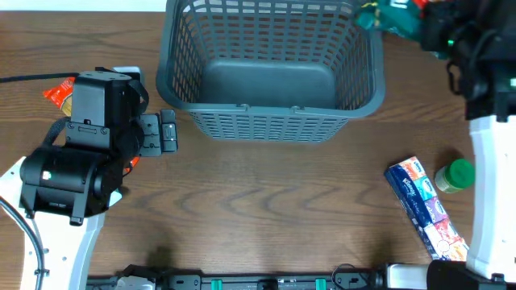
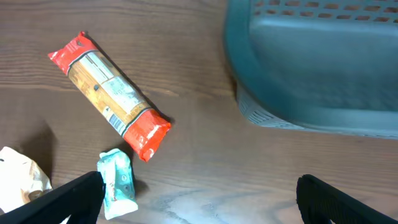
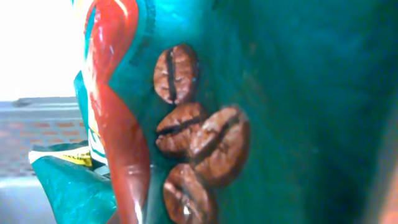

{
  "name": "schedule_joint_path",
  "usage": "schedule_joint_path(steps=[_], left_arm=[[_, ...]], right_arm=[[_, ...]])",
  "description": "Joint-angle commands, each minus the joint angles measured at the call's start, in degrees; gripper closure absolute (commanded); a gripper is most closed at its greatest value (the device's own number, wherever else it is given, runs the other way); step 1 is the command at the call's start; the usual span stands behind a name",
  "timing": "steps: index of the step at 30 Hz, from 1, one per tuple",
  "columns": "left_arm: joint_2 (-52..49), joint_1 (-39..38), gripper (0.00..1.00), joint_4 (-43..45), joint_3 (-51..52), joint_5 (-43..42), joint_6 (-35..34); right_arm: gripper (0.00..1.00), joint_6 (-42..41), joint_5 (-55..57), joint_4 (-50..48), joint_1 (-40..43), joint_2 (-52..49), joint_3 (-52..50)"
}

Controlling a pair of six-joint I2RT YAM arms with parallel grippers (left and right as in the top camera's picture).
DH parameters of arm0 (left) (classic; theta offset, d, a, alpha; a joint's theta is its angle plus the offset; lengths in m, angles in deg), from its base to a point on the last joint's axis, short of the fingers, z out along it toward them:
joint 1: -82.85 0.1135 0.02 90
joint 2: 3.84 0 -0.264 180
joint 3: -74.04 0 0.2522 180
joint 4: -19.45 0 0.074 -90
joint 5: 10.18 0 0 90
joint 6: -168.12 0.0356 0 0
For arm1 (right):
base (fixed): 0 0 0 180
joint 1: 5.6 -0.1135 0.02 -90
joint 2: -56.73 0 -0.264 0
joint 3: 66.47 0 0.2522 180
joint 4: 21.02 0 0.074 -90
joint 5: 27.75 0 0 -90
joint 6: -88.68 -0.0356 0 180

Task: Pack container
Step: 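Lift the Nescafe bag into the grey basket and release it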

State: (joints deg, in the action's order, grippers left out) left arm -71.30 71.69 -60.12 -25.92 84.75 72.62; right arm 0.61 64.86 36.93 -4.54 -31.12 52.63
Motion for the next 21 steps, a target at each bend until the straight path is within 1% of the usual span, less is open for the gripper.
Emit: schedule_joint_path(steps=[1, 6, 9, 13, 21], left_arm=[[-0.28, -0.28, 0.01, -0.22, -0.94, 0.72, 0.96], [-0.28, -0.28, 0.01, -0.2, -0.94, 0.72, 0.96], [-0.28, -0.28, 0.02, -0.2, -0.94, 0.72, 0.94], [-0.26, -0.28, 0.01, -0.2, -0.94, 0.72, 0.96], [-0.28, -0.28, 0.01, -0.2, -0.94, 0.72, 0.96]], right_arm=[[0.99, 11.82, 1.44, -2.64, -6.4, 1.31, 2.67], [0.99, 26.18, 0.04, -3.74, -15.63, 0.09, 2.64], [0.99, 31.98, -2.91, -4.33, -19.58, -1.44, 2.64], [0.99, 33.05, -3.74, -4.24, -22.16, -5.22, 2.64], [0.99, 33.05, -4.61, -2.67, -22.36, -16.33, 2.6]])
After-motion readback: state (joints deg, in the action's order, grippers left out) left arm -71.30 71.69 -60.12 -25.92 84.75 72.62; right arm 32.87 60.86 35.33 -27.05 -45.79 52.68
